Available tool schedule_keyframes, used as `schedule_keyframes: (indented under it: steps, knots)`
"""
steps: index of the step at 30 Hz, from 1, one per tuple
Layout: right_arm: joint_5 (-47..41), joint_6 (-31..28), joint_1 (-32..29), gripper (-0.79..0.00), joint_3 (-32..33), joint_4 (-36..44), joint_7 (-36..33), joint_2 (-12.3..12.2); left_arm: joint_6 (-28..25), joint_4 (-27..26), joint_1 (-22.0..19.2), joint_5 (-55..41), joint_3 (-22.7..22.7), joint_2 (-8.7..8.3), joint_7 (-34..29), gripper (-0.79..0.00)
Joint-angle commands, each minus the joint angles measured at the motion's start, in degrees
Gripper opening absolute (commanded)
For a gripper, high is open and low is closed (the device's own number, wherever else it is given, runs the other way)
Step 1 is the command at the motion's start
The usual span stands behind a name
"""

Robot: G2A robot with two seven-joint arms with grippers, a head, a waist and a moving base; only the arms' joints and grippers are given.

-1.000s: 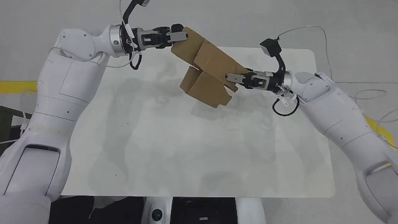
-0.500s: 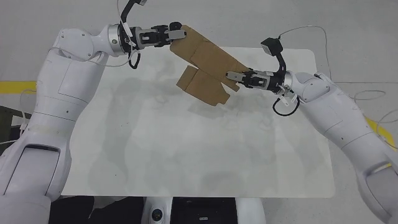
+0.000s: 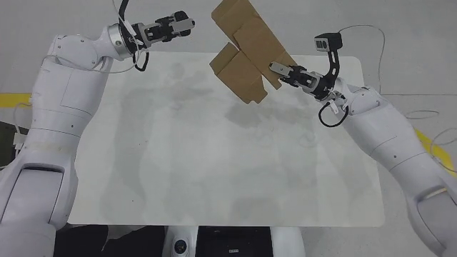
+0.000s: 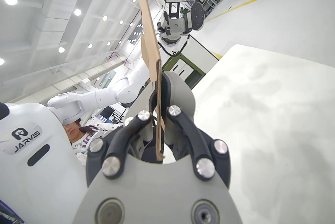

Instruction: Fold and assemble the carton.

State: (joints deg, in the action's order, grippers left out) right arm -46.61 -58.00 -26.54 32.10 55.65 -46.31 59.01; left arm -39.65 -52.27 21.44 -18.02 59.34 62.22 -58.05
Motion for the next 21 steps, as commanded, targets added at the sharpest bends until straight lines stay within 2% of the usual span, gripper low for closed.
schedule_keyframes:
  steps: [1, 21]
  knots:
    - [-0.01, 0.0, 0.0, -0.785, 0.0, 0.0, 0.0, 0.0, 0.0, 0.01, 0.0, 0.01, 0.0, 0.0, 0.01, 0.0]
    - [-0.01, 0.0, 0.0, -0.785, 0.0, 0.0, 0.0, 0.0, 0.0, 0.01, 0.0, 0.01, 0.0, 0.0, 0.01, 0.0]
